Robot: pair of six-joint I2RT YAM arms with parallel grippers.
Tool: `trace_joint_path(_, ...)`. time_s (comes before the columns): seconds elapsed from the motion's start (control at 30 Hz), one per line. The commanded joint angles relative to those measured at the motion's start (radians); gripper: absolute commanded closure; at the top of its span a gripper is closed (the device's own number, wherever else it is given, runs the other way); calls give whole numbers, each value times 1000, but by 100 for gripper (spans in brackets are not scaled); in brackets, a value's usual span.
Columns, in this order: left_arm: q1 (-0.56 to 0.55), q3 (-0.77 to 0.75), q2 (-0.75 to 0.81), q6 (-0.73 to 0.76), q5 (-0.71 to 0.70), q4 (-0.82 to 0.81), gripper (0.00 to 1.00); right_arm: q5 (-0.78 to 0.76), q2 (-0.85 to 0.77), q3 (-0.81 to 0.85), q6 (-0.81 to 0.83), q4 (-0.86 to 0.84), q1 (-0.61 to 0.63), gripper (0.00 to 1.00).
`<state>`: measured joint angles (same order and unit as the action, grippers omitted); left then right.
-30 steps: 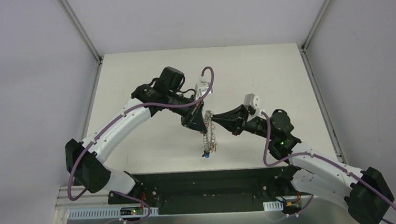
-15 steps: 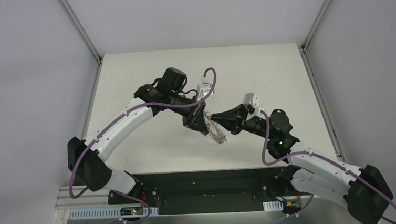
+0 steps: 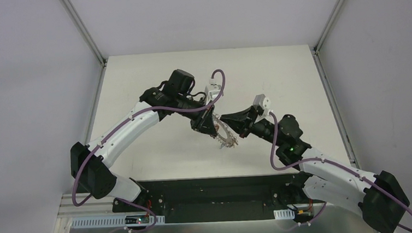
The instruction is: Remove the keys from the keyring
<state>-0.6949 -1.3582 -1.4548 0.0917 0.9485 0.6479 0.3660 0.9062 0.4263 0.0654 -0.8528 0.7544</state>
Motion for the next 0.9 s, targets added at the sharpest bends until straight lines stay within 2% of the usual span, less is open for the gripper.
trace_joint_path(0.0, -21, 6, 31, 3, -45, 39, 100, -211, -61, 56, 56, 64, -7, 100)
trace_joint_path(0.23, -22, 6, 38, 0, -135, 39, 100, -289, -83, 62, 58, 271, -7, 100)
trace_joint_path(0.4, -18, 7, 57, 13, -209, 40, 100, -273, -61, 127, 28, 453, -7, 100)
trace_joint_path(0.73, -6, 2, 75, 16, -267, 38, 100, -142, 18, 251, -48, 696, -7, 100)
trace_joint_path(0.87, -5, 4, 79, 16, -287, 35, 100, -70, 34, 260, -45, 710, -7, 100)
